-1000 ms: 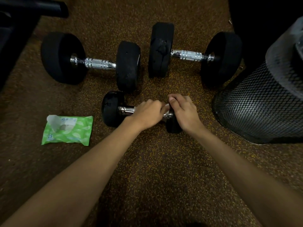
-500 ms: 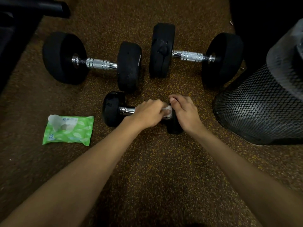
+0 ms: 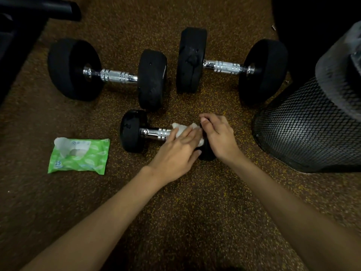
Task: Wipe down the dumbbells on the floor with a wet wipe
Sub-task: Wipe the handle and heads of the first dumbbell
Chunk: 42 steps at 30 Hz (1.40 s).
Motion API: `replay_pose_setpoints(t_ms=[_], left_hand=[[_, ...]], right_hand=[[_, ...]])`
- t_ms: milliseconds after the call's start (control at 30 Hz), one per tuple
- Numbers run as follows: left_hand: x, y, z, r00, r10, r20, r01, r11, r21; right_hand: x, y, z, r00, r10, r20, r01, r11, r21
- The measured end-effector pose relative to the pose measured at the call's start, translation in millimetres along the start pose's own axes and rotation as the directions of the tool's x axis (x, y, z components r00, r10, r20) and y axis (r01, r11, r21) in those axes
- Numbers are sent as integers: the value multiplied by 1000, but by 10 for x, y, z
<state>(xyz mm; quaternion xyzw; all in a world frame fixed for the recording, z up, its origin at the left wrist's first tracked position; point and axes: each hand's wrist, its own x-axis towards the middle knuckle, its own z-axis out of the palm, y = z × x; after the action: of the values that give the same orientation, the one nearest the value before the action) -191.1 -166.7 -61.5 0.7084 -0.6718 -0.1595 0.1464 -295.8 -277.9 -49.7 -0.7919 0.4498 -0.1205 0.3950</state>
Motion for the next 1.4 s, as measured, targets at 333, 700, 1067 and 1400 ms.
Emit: replay_pose_setpoints(t_ms=[333, 700, 1067, 1400], left_hand=[[345, -4, -81, 965, -254, -62, 257, 965, 52], [99, -149, 119, 989, 21, -143, 1, 989, 147], [458, -131, -159, 950, -290, 119, 292, 957, 0], [39, 71, 272, 953, -80, -293, 109, 990, 86]], right_hand=[[50, -1, -24, 1000, 4, 26, -4, 1000, -9], [-21, 45, 10, 998, -55, -11, 55, 998, -12], [31, 71, 22, 998, -64, -18, 63, 997, -45], [-69, 63, 31, 992, -109, -65, 107, 994, -33]])
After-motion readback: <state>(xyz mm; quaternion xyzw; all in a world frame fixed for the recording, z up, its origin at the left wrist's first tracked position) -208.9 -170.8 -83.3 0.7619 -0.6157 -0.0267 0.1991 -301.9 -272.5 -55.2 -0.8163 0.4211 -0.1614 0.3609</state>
